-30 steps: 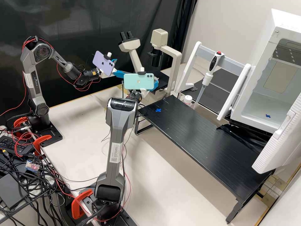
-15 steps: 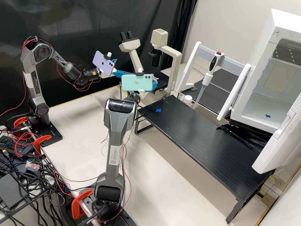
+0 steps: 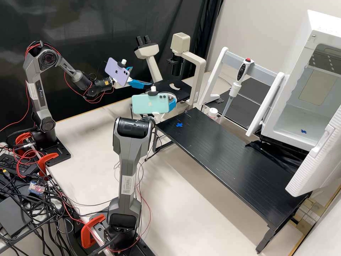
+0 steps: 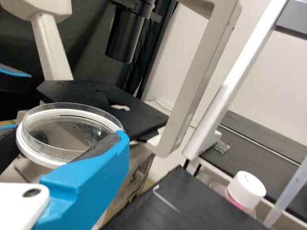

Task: Move the petri dish to the bench

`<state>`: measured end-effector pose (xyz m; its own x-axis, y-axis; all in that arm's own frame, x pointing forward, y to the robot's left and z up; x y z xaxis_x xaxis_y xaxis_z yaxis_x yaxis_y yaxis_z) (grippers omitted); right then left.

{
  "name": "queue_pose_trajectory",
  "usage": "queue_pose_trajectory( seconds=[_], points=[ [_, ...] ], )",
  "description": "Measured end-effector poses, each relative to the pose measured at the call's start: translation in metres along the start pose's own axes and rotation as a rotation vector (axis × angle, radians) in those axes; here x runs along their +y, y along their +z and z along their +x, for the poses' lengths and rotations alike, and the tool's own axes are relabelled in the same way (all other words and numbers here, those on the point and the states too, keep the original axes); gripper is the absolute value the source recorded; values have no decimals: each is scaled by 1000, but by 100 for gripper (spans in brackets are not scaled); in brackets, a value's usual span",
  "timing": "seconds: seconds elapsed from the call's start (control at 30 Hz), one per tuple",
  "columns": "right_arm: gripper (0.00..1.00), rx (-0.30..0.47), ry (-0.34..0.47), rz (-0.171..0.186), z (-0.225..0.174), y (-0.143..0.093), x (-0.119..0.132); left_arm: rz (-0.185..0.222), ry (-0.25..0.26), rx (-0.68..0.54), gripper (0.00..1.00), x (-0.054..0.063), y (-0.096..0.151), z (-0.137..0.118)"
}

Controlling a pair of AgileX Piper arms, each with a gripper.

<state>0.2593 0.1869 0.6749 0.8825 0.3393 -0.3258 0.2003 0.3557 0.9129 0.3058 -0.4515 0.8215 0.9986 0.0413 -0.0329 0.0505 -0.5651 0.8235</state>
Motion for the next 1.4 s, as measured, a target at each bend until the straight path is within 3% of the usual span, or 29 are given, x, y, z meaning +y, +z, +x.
queue_pose_trajectory(
  seconds=[0.2, 0.73, 1.27, 1.3, 1.4],
  points=[
    [0, -24, -9, 4, -29, 18, -5, 0, 0, 0, 100, 0, 0, 0],
    [0, -136, 91, 83, -69, 63, 5, 0, 0, 0, 100, 0, 0, 0],
    [0, -146, 108, 69, -73, 67, 6, 0, 0, 0, 100, 0, 0, 0],
    [100, -146, 108, 69, -73, 67, 6, 0, 0, 0, 100, 0, 0, 0],
    [100, -146, 108, 69, -73, 67, 6, 0, 0, 0, 100, 0, 0, 0]
  ],
)
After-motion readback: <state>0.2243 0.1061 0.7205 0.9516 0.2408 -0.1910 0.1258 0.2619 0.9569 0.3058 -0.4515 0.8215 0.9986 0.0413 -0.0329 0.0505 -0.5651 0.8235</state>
